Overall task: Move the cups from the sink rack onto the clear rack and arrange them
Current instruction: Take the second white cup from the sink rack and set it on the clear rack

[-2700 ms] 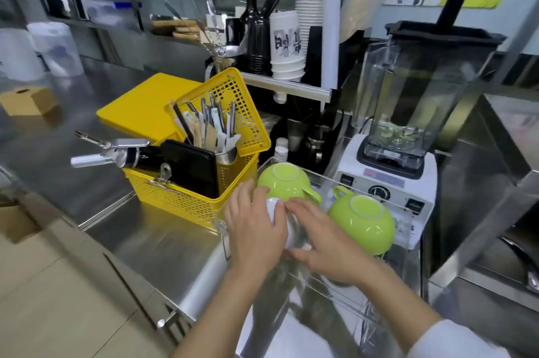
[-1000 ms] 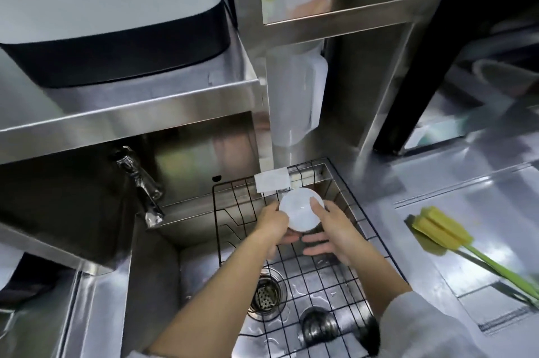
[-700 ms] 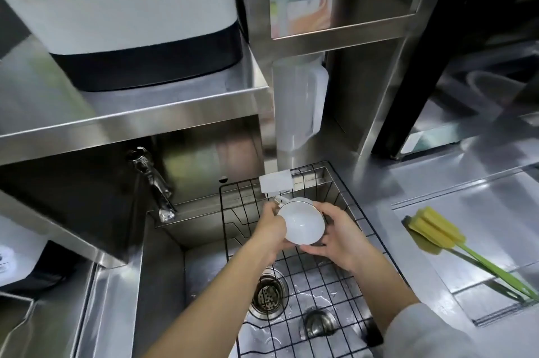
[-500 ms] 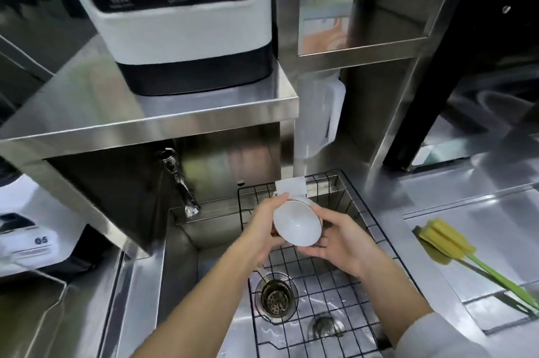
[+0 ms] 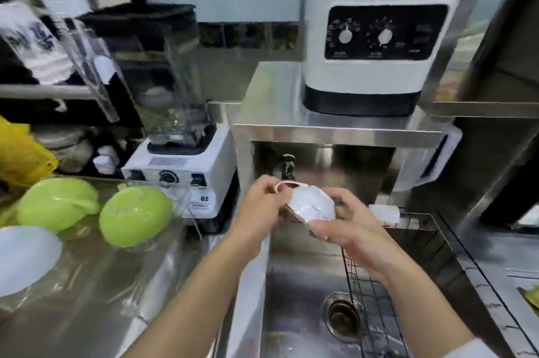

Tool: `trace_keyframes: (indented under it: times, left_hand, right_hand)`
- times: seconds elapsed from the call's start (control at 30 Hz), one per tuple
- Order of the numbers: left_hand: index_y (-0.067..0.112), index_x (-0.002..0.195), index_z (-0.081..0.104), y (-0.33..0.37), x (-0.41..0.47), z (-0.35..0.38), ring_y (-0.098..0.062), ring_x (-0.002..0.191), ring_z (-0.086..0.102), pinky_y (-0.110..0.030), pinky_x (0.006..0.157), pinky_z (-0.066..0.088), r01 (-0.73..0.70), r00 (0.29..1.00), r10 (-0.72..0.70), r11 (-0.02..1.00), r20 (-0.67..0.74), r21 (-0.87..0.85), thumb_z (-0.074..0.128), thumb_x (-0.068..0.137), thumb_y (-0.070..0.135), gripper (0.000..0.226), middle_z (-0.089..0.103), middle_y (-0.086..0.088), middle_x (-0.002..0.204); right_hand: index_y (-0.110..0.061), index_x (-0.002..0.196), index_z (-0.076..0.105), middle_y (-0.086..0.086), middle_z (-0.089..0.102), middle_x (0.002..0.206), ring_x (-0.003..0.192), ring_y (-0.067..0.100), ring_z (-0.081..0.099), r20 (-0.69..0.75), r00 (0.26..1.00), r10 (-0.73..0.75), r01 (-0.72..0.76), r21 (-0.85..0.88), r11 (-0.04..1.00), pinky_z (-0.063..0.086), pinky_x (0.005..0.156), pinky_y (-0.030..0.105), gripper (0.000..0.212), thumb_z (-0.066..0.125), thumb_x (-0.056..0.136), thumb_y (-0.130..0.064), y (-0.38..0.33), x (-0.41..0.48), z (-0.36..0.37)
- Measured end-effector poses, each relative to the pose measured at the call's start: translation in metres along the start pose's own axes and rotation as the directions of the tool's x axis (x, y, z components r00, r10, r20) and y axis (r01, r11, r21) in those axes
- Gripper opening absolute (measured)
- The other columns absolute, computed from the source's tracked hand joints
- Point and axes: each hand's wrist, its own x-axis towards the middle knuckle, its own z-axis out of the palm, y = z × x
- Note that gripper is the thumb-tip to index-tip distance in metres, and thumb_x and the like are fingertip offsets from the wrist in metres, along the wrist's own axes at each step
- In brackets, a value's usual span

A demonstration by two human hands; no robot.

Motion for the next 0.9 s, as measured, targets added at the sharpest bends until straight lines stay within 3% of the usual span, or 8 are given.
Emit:
trace_keyframes:
  times: [0.07, 0.13, 0.2, 0.3, 0.43, 0.53, 0.73, 0.9]
  left_hand:
    - [0.022, 0.066, 0.050, 0.010, -0.014, -0.033, -0.020, 0.069, 0.055, -0.042, 0.066, 0.046, -0.097, 0.994, 0.098, 0.995, -0.041, 0.029, 0.057, 0.086, 0.011, 0.024, 0.058, -0.007, 0.075]
    - [0.023, 0.064, 0.051, 0.018, -0.027, -0.067, -0.011, 0.054, 0.045, -0.032, 0.053, 0.037, -0.189, 0.977, 0.194, 0.980, -0.086, 0.061, 0.059, 0.084, 0.010, 0.025, 0.053, 0.001, 0.063]
    - [0.020, 0.067, 0.053, 0.022, -0.039, -0.095, -0.010, 0.058, 0.047, -0.027, 0.056, 0.037, -0.253, 0.956, 0.265, 0.962, -0.123, 0.103, 0.062, 0.081, 0.008, 0.021, 0.055, 0.000, 0.066]
    - [0.012, 0.075, 0.056, 0.020, -0.055, -0.143, -0.003, 0.057, 0.049, -0.016, 0.054, 0.040, -0.309, 0.930, 0.332, 0.938, -0.159, 0.154, 0.065, 0.081, 0.011, 0.011, 0.057, 0.010, 0.064]
    - [0.015, 0.078, 0.057, 0.006, -0.071, -0.196, -0.006, 0.061, 0.049, -0.018, 0.055, 0.042, -0.292, 0.918, 0.338, 0.930, -0.210, 0.221, 0.067, 0.080, 0.020, 0.011, 0.058, 0.005, 0.069]
    - [0.012, 0.077, 0.055, -0.007, -0.079, -0.225, -0.012, 0.062, 0.048, -0.025, 0.057, 0.040, -0.240, 0.921, 0.299, 0.940, -0.249, 0.242, 0.065, 0.082, 0.018, 0.013, 0.056, 0.001, 0.068]
    - [0.015, 0.078, 0.055, -0.028, -0.090, -0.262, -0.018, 0.072, 0.053, -0.039, 0.071, 0.043, -0.157, 0.944, 0.241, 0.929, -0.224, 0.336, 0.061, 0.085, 0.023, 0.012, 0.060, -0.001, 0.075]
    - [0.012, 0.080, 0.055, -0.039, -0.094, -0.275, -0.017, 0.068, 0.048, -0.037, 0.070, 0.042, -0.143, 0.968, 0.222, 0.872, -0.119, 0.468, 0.059, 0.086, 0.026, 0.015, 0.058, -0.006, 0.076]
  right_hand:
    - [-0.034, 0.109, 0.056, 0.004, 0.063, 0.112, 0.097, 0.016, 0.065, 0.038, 0.997, -0.068, 0.070, -0.060, 0.996, 0.057, 0.077, 0.034, 0.072, 0.084, 0.043, -0.032, -0.009, 0.002, 0.032]
    - [-0.033, 0.111, 0.055, 0.002, 0.063, 0.110, 0.088, 0.005, 0.066, 0.081, 0.988, -0.134, 0.140, -0.084, 0.987, 0.053, 0.067, 0.020, 0.074, 0.083, 0.042, -0.029, -0.017, 0.007, 0.064]
    - [-0.029, 0.111, 0.054, 0.002, 0.062, 0.110, 0.087, 0.002, 0.065, 0.145, 0.973, -0.181, 0.195, -0.093, 0.976, 0.052, 0.066, 0.017, 0.074, 0.083, 0.043, -0.022, -0.022, 0.012, 0.091]
    - [-0.033, 0.109, 0.054, 0.002, 0.061, 0.114, 0.098, 0.012, 0.063, 0.255, 0.946, -0.203, 0.248, -0.161, 0.955, 0.054, 0.076, 0.022, 0.073, 0.085, 0.045, -0.020, -0.025, 0.020, 0.135]
    - [-0.046, 0.106, 0.053, -0.005, 0.057, 0.118, 0.100, 0.006, 0.060, 0.337, 0.921, -0.193, 0.285, -0.247, 0.926, 0.054, 0.079, 0.023, 0.072, 0.087, 0.046, -0.023, -0.018, 0.030, 0.183]
    - [-0.045, 0.108, 0.053, -0.009, 0.057, 0.118, 0.096, -0.002, 0.060, 0.375, 0.909, -0.184, 0.307, -0.301, 0.903, 0.051, 0.076, 0.014, 0.075, 0.089, 0.045, -0.027, -0.009, 0.034, 0.211]
    - [-0.046, 0.109, 0.052, -0.009, 0.059, 0.115, 0.098, 0.004, 0.061, 0.414, 0.898, -0.150, 0.340, -0.436, 0.833, 0.050, 0.086, 0.018, 0.075, 0.089, 0.047, -0.028, 0.000, 0.036, 0.241]
    - [-0.044, 0.112, 0.049, -0.018, 0.054, 0.113, 0.096, -0.011, 0.053, 0.464, 0.881, -0.096, 0.354, -0.509, 0.785, 0.039, 0.079, -0.001, 0.076, 0.088, 0.053, -0.019, 0.004, 0.036, 0.247]
